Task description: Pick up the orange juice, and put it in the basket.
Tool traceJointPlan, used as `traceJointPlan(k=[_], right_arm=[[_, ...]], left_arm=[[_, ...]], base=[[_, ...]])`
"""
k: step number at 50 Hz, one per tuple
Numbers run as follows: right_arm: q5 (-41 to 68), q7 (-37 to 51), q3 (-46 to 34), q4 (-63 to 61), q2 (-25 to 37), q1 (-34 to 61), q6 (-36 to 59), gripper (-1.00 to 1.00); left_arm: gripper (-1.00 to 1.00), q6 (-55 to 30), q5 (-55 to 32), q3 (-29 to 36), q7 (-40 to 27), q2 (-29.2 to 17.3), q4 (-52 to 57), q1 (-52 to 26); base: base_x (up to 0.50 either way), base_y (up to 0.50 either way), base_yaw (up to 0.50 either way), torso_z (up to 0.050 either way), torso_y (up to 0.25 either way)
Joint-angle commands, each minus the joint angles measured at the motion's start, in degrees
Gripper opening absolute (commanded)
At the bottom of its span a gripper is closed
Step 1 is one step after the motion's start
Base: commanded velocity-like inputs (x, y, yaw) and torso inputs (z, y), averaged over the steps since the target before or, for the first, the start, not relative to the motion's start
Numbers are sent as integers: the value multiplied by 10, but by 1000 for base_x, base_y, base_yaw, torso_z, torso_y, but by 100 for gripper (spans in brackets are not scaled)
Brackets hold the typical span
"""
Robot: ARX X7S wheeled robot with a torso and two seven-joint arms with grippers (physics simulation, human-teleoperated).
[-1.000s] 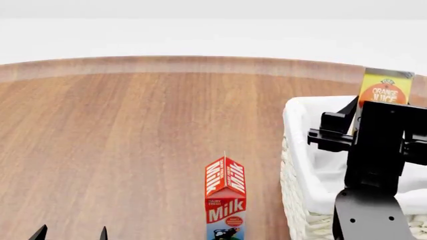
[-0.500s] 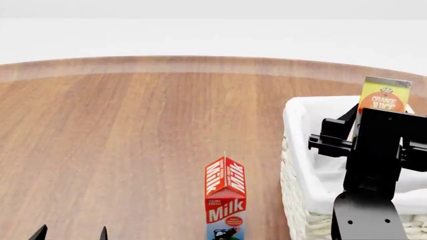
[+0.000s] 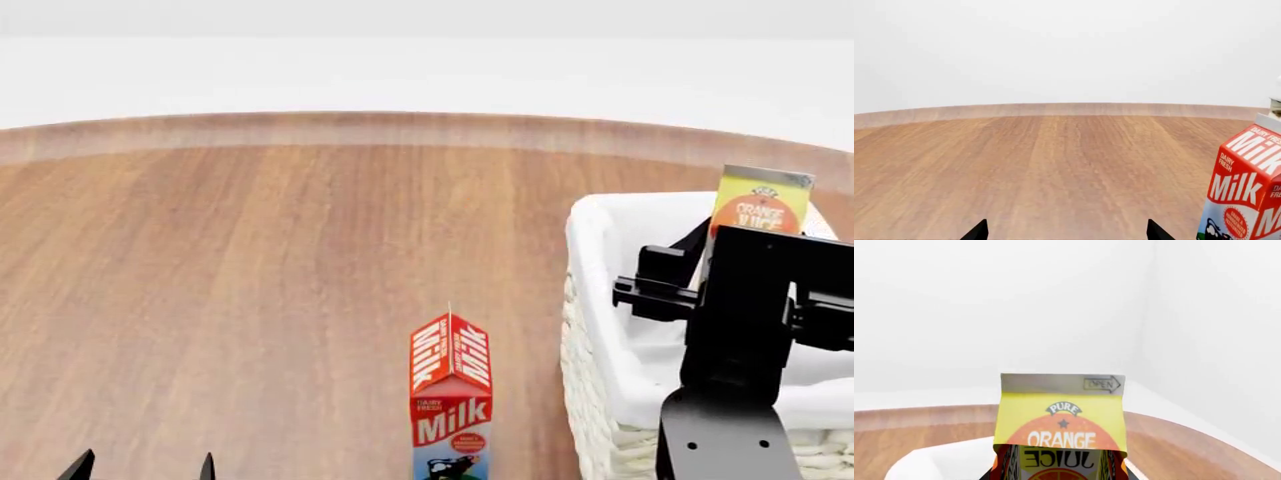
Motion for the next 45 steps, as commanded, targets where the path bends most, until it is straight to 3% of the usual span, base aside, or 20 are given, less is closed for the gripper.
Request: traceJointPlan(k=[1,10,11,30,45], right_arm=[[-30,-3,-1,4,0,8,-5,-100],[-29,-3,-2,2,1,7,-3,-100],[-29,0,-2,5,0,8,2,100],[-23,-5,-6,-8,1,5,7,100],[-3,-9,-5,-134,9,-30,38,100]], left_arm=[[100,1,-1,1,-1,-1,0,0],[100,1,-2,2,-2,-2,0,-1],[100,1,-2,3,-2,-2,0,-1],[100,2,-3,5,-4,-3,-1,-1],[100,3,-4,7,-5,-4,-1,-2]], base=[[0,0,0,0,0],[0,0,0,0,1],[0,0,0,0,0],[0,0,0,0,0],[0,0,0,0,0]])
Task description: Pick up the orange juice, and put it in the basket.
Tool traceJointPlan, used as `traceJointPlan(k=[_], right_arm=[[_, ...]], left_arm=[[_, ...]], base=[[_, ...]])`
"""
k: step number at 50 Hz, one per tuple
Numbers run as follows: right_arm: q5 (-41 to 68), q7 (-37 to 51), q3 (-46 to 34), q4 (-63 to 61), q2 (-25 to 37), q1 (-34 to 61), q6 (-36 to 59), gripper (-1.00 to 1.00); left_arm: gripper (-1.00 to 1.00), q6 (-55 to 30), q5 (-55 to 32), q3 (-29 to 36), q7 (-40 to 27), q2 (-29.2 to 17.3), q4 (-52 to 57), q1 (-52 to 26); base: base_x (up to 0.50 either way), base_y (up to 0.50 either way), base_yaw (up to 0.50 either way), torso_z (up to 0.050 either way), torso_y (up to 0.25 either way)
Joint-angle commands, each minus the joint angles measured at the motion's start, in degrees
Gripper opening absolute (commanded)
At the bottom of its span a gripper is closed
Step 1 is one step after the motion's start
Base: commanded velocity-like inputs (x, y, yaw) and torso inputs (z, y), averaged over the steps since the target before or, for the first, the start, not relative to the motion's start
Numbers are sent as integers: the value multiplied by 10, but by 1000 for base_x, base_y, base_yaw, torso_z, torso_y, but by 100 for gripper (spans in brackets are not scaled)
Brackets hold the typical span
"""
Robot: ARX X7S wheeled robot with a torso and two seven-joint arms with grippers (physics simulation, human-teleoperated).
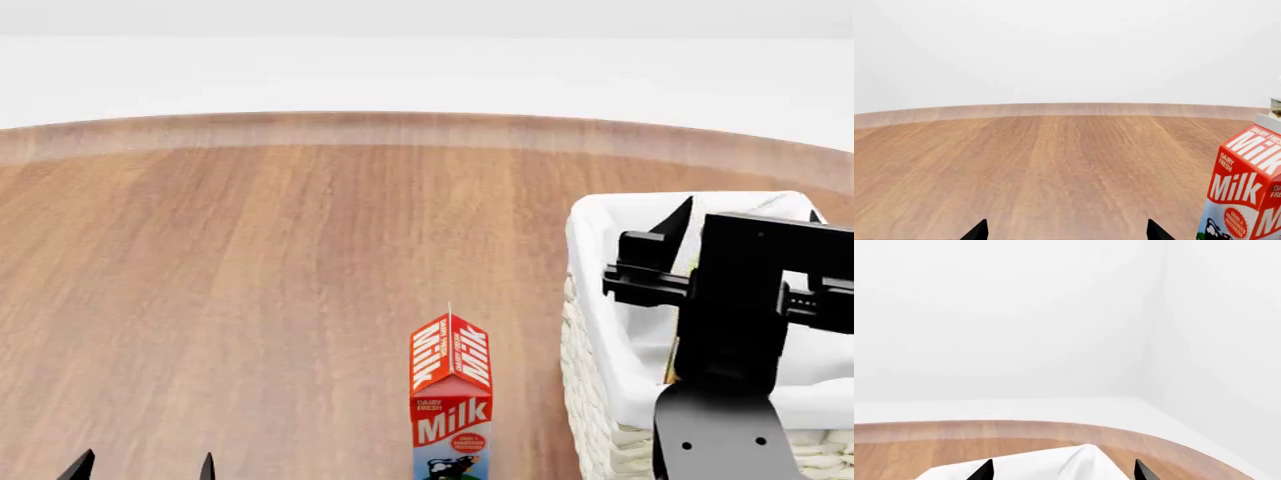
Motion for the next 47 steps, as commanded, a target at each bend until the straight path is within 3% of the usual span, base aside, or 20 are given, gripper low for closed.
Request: traceJointPlan(k=[1,47], right_arm=[[15,-4,1,-90,7,-24,23,100],[72,1,3,-438,55,-128,114,100]], left_arm=[[100,1,-1,1,-1,-1,0,0],[100,3,-4,6,-5,-4,-1,-2]], base=[[0,0,0,0,0],[0,0,0,0,0]])
